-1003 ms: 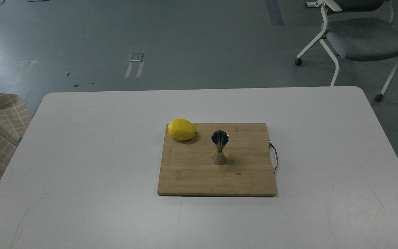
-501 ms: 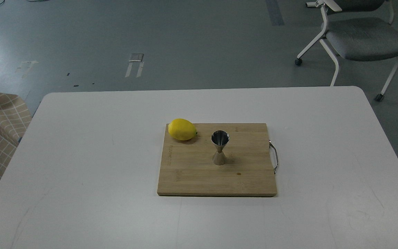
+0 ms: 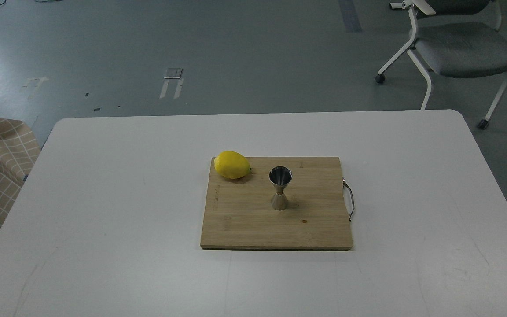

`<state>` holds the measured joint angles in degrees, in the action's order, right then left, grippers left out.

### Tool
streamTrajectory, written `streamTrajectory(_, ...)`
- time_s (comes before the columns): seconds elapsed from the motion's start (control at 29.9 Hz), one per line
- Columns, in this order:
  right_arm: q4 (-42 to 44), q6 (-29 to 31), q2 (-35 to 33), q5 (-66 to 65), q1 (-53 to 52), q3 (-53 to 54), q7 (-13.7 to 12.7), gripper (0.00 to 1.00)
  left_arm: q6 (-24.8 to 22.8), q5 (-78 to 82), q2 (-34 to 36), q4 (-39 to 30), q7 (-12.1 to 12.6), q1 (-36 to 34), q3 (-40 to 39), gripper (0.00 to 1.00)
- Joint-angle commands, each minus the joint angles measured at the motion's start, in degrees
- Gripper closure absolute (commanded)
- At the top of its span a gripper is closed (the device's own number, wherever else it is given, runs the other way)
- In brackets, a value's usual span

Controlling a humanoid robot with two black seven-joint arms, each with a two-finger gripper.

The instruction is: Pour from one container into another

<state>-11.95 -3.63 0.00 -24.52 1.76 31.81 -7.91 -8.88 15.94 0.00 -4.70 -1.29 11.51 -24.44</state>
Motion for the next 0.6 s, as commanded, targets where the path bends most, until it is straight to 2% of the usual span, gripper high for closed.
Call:
streamTrajectory(0.0,0.0,0.02,0.0,0.0,0.0,0.0,0.0,0.0,0.0,0.06,0.0,-0.05,-0.03,-0.09,0.0,0.02)
streamTrajectory(0.23,0.0,0.03,0.0,0.0,0.0,0.0,0.0,0.0,0.09,-0.03,0.0,0.13,0.06,0.0,0.09,0.02)
streamTrajectory(0.37,0.0,0.03,0.0,0.0,0.0,0.0,0.0,0.0,2.1,-0.03,0.0,0.83,0.06,-0.18,0.35,0.02)
streamTrajectory(0.57,0.0,0.03,0.0,0.0,0.0,0.0,0.0,0.0,5.79,-0.03,0.0,6.8,0.06,-0.7,4.12,0.02)
